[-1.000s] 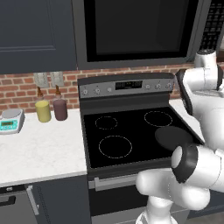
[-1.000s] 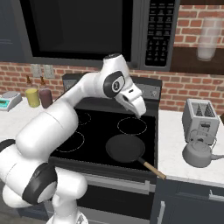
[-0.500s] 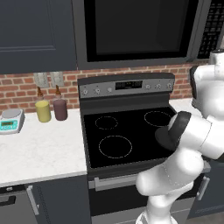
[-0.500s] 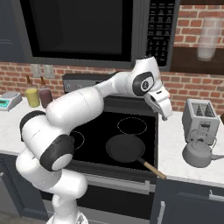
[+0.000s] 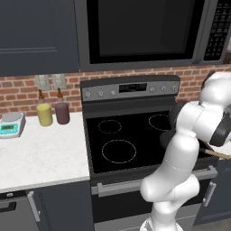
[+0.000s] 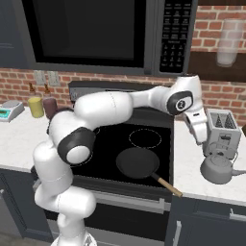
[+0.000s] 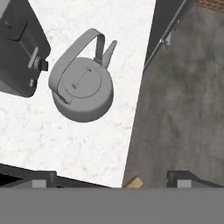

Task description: Pick the kettle from the counter and place it on a stove burner. Then turn the burner on.

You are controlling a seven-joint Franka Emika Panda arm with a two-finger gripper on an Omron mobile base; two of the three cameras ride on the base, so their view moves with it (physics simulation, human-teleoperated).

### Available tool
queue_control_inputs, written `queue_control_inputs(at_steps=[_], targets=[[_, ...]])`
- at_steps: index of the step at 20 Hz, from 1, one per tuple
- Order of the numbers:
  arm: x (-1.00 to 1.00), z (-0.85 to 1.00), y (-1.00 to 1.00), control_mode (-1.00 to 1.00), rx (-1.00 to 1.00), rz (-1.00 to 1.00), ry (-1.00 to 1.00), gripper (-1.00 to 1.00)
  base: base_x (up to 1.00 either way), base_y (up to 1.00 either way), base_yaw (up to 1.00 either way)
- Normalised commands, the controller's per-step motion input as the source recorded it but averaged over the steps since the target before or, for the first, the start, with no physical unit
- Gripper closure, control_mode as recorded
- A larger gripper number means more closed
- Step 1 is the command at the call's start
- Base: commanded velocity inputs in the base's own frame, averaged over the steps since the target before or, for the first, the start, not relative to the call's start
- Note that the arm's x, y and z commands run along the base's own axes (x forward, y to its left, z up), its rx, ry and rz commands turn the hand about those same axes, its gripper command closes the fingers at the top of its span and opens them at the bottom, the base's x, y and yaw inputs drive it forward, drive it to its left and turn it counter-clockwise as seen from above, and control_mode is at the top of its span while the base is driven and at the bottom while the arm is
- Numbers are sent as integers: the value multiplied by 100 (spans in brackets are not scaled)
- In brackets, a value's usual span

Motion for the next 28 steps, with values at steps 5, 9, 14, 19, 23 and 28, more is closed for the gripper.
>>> queue_control_inputs(at_steps=[5, 9, 14, 19, 23, 28], targets=[[0, -7, -39, -100, 0, -17, 0, -100, 0, 0, 0], [5, 0, -47, -100, 2, -7, 0, -100, 0, 0, 0], [14, 0, -59, -100, 7, -7, 0, -100, 0, 0, 0], [17, -3, -47, -100, 10, -8, -2, -100, 0, 0, 0], [12, -3, -3, -100, 1, -2, -8, -100, 0, 0, 0], [18, -26, 0, -100, 0, -2, -5, -100, 0, 0, 0]])
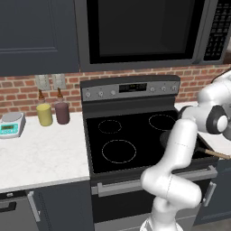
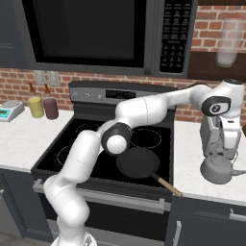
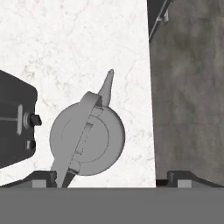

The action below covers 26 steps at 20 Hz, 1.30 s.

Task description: Pick the kettle from the counter and place it on a stove burner. Then turn the burner on.

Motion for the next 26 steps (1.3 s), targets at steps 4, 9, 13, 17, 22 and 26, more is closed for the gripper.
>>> queue_control_inputs(at_steps=[4, 9, 13, 17, 22, 26], targets=[[23, -30, 3, -100, -4, -1, -4, -100, 0, 0, 0], [13, -27, 0, -100, -4, 0, -4, -100, 0, 0, 0], [12, -20, 0, -100, -1, -2, -6, -100, 0, 0, 0], [7, -19, 0, -100, 0, -5, -6, -100, 0, 0, 0], [0, -35, 0, -100, 0, -7, -3, -100, 0, 0, 0], [0, -22, 0, -100, 0, -6, -5, -100, 0, 0, 0]])
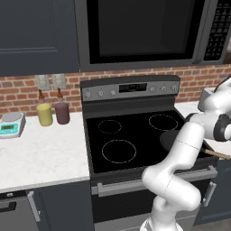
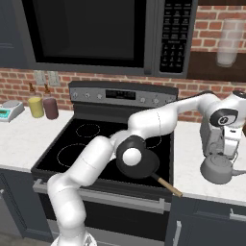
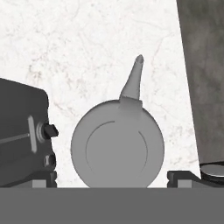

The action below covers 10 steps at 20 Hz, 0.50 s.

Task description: Pick the kettle from the counter and place it on a stove burner. Then turn the burner on.

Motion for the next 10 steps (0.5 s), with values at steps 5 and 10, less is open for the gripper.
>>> queue_control_inputs(at_steps=[5, 10], targets=[[0, -14, 0, -100, 0, -5, -7, -100, 0, 0, 0], [2, 0, 0, -100, 0, -3, -10, -100, 0, 0, 0]])
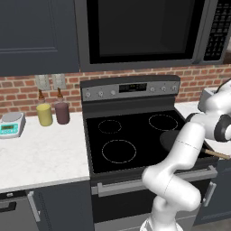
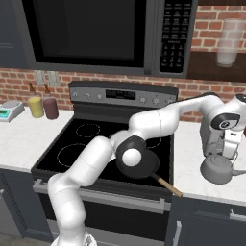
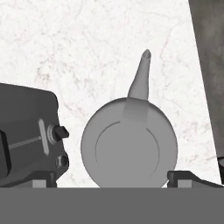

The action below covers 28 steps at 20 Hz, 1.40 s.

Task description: Pick the kettle from the counter and place it on a stove burner. Then turn the burner on.

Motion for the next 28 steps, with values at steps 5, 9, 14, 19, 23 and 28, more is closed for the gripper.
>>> queue_control_inputs(at_steps=[5, 9, 14, 19, 23, 28], targets=[[0, 0, 0, -100, 0, 0, -1, -100, 0, 0, 0], [0, 0, 0, -100, 0, 0, 0, -100, 0, 0, 0], [0, 0, 0, -100, 0, 0, 0, 100, 0, 0, 0], [0, 0, 0, -100, 0, 0, 0, 100, 0, 0, 0], [0, 0, 0, -100, 0, 0, 0, 100, 0, 0, 0], [-27, 2, 0, -100, 0, 0, -7, 100, 0, 0, 0]])
